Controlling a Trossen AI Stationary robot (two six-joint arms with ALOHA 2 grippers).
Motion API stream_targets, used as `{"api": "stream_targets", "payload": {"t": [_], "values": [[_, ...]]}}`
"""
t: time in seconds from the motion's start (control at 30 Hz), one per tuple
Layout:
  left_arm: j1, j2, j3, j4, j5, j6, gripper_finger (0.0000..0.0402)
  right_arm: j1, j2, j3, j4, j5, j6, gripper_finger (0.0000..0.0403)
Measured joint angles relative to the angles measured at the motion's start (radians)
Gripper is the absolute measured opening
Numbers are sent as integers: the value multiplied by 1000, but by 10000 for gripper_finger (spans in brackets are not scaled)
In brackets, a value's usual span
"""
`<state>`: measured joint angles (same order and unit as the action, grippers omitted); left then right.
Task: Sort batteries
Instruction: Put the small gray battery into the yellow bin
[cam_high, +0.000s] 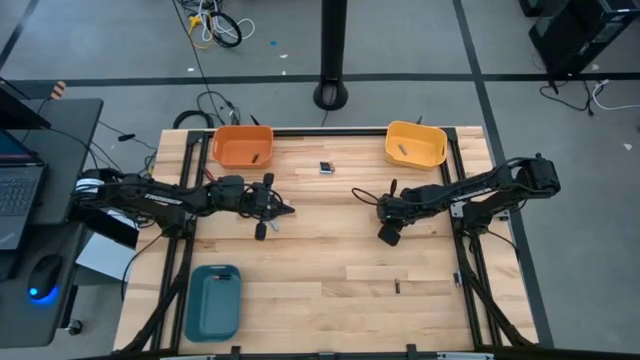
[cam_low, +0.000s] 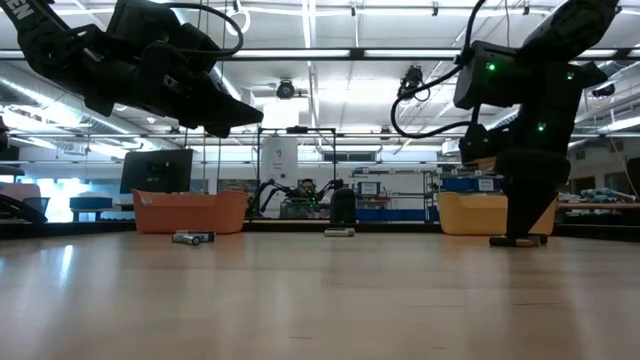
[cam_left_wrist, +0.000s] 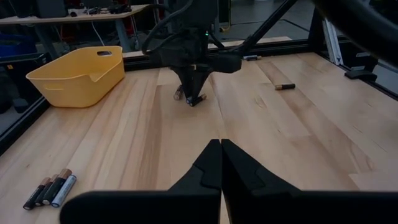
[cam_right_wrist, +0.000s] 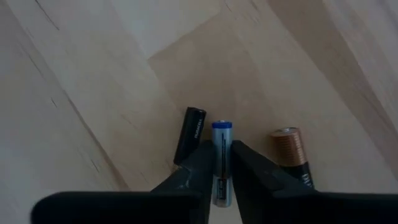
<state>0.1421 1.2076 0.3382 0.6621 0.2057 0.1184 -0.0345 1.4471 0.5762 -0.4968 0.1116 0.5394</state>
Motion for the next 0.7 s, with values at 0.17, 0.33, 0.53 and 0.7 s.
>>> {"api": "stream_targets", "payload": {"t": [0.17,0.33,0.53,0.7], "values": [[0,0,0,0,0,0,6,0,7,24,-21,-4,-43,39],[0,0,0,0,0,0,6,0,12,64,-58,-11,-63,39],[0,0,0,0,0,0,6,1,13,117,-62,-16,-88,39],[0,0,0,0,0,0,6,1,13,166,-65,-32,-107,39]]}}
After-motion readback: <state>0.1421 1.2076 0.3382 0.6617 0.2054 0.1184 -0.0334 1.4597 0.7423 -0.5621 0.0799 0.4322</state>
